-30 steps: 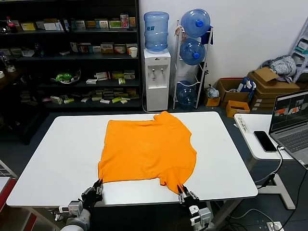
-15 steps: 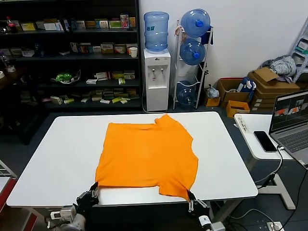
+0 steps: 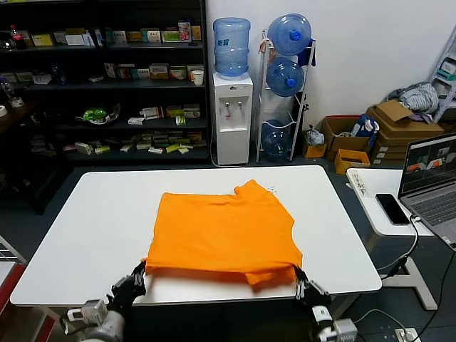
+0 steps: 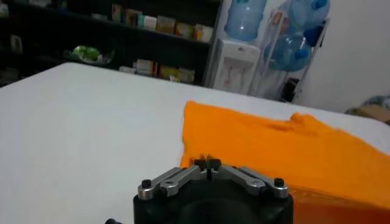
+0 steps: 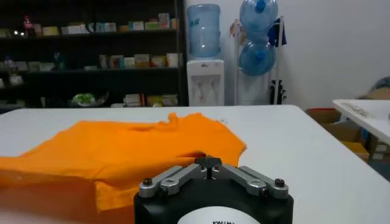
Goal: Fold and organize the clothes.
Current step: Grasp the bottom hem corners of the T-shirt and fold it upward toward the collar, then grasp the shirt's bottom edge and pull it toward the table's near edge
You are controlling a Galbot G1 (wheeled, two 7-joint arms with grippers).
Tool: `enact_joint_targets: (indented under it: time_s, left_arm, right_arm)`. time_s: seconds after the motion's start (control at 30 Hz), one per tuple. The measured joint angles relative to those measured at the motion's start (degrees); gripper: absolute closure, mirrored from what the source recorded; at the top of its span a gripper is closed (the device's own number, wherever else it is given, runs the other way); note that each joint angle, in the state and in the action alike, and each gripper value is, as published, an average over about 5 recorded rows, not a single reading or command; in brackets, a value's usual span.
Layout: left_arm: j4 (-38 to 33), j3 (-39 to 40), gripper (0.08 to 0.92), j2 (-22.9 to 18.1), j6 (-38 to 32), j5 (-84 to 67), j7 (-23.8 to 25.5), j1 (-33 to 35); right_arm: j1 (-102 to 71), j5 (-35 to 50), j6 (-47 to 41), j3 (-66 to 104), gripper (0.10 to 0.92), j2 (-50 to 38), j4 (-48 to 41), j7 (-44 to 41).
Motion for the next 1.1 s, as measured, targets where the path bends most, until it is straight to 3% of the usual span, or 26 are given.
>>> enact_joint_targets:
  time_s: [0.2,0.43,0.93,1.03,1.1]
  left_arm:
    - [8.7,4.2,0.895,0.1,-0.1,-0.7,1.5,-11.9]
    - [14.8,6.5,0.713,0.7,1.0,-0.8,3.1,-17.9]
    - [13.4,2.8,0.280,-2.6,-2.6,5.2,5.9,-7.1]
    - [14.4,2.5,0.210,-3.3,-3.3,5.9,6.5,-6.5]
    - [15.4,2.4,0.189,-3.7,-3.8,6.4,6.9,-6.6]
  right_arm:
    - [11.0,3.8,-3.3,-4.2,0.850,-1.5,-6.6,1.7]
    - [15.4,4.8,-5.3,-6.2,0.654,-2.5,-9.9,1.8]
    - [6.9,3.4,-4.9,-0.4,0.236,-1.7,-11.2,-3.6]
    - [6.7,3.3,-5.2,-0.1,0.235,-1.2,-12.5,-4.2]
    - [6.9,3.3,-5.3,-0.1,0.281,-0.9,-13.5,-4.6]
